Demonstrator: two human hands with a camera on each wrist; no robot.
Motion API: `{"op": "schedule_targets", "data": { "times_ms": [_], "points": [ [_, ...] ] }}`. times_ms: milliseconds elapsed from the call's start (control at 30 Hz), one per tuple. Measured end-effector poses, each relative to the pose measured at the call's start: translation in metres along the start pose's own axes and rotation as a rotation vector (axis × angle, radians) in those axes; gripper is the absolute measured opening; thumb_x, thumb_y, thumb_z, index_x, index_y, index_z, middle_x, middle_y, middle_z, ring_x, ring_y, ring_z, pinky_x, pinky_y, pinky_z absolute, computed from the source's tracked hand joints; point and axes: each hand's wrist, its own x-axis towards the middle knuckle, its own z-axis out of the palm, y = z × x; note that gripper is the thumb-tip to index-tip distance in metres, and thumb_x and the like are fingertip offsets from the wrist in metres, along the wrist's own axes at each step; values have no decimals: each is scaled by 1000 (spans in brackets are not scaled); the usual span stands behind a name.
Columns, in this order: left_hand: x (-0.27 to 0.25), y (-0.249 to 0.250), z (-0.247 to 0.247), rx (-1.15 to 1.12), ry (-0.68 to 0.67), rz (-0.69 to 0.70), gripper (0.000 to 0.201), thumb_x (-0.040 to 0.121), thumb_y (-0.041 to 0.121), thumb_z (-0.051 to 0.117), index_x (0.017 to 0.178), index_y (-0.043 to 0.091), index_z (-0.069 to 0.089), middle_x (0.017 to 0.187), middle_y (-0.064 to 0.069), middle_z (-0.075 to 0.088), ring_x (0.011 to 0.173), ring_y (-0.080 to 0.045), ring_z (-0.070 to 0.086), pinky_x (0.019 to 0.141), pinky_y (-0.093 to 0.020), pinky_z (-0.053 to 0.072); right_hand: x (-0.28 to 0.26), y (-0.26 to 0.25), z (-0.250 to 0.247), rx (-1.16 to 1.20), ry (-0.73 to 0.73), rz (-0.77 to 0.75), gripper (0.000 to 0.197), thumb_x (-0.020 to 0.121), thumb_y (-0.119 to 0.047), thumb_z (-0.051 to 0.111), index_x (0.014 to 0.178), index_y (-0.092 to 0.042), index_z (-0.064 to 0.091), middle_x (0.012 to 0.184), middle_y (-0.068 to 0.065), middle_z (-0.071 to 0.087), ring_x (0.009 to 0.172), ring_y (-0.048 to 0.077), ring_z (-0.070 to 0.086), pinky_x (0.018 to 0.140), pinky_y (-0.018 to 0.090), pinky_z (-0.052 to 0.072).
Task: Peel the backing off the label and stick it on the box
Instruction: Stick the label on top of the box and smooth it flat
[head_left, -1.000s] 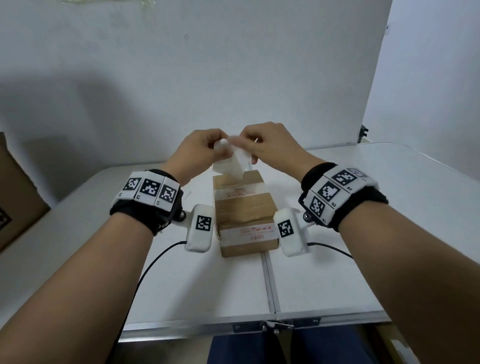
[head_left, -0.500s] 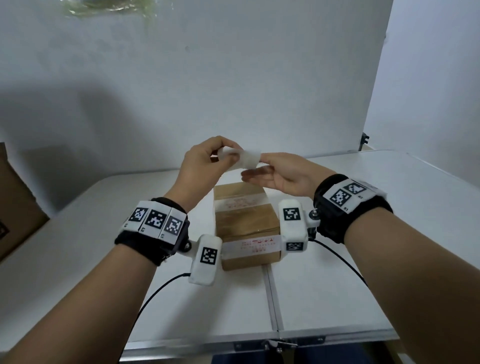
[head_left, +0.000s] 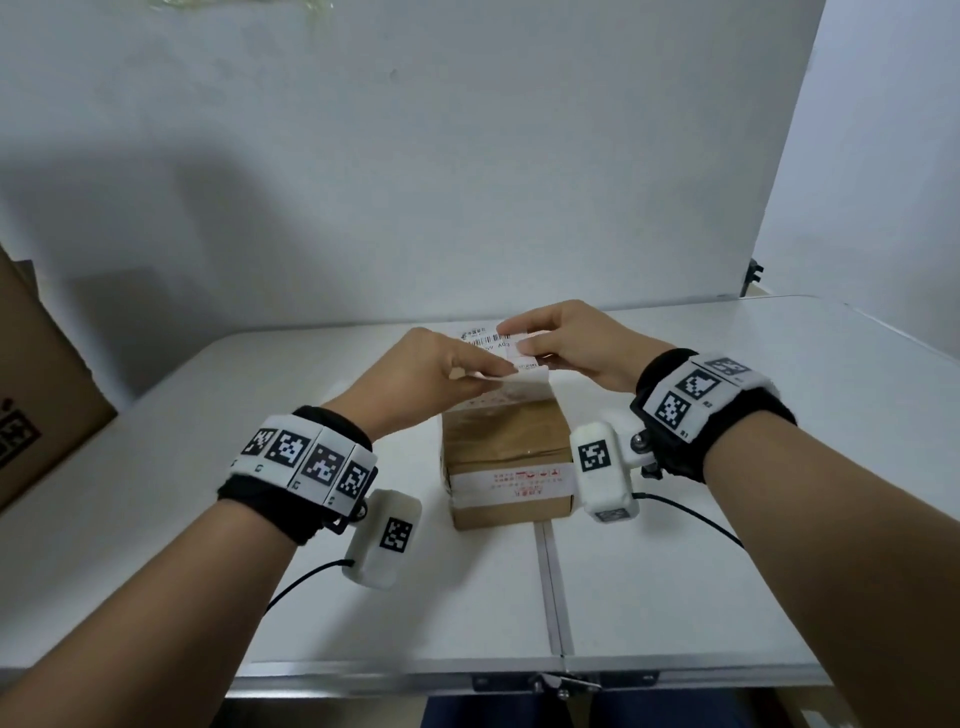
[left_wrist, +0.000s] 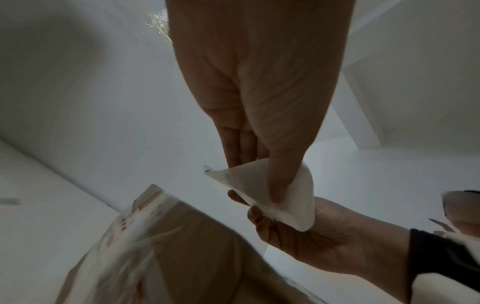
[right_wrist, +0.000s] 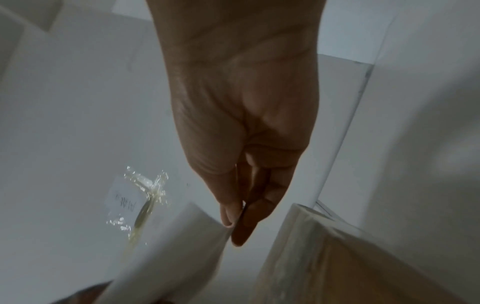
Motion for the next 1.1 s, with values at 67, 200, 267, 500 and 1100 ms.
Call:
{"op": "schedule_targets", "data": {
  "times_ms": [67, 200, 267, 500, 1100],
  "points": [
    [-2, -1, 4, 43, -8, 12, 23, 82, 21, 71, 104, 24, 74, 102, 7, 75, 91, -4, 68, 82, -20, 50, 1, 4, 1, -107, 9, -37, 31, 89, 0, 62, 117, -9, 71, 117, 8, 70, 79, 12, 62, 74, 18, 57],
    [-6, -1, 12, 93, -9, 22, 24, 83, 20, 70, 106, 25, 74, 101, 4, 76, 88, -14, 70, 77, -33, 53, 0, 12, 5, -262, 55, -101, 29, 87, -10, 68, 115, -15, 72, 113, -6, 69, 87, 7, 62, 79, 15, 47],
    [-8, 0, 14, 108, -22, -7, 24, 83, 20, 70, 106, 26, 73, 103, 3, 75, 90, -17, 69, 77, -35, 53, 1, 16, 5, -308, 70, -114, 29, 85, -13, 70, 114, -18, 73, 110, -6, 70, 89, 6, 62, 87, 20, 45],
    [-11, 4, 19, 133, -107, -95, 27, 87, 17, 64, 110, 29, 71, 109, -3, 72, 94, -24, 65, 74, -31, 50, 3, 25, 5, -327, 96, -85, 30, 87, -9, 67, 116, -17, 71, 78, -13, 64, 67, 2, 59, 58, 5, 43],
    [-14, 0, 21, 128, -121, -152, 27, 91, 24, 59, 117, 29, 67, 114, -2, 71, 99, -20, 64, 78, -28, 49, 12, 29, 10, -335, 73, -101, 35, 87, -11, 69, 122, -16, 69, 84, -12, 61, 66, 0, 60, 52, 2, 44]
  ]
}}
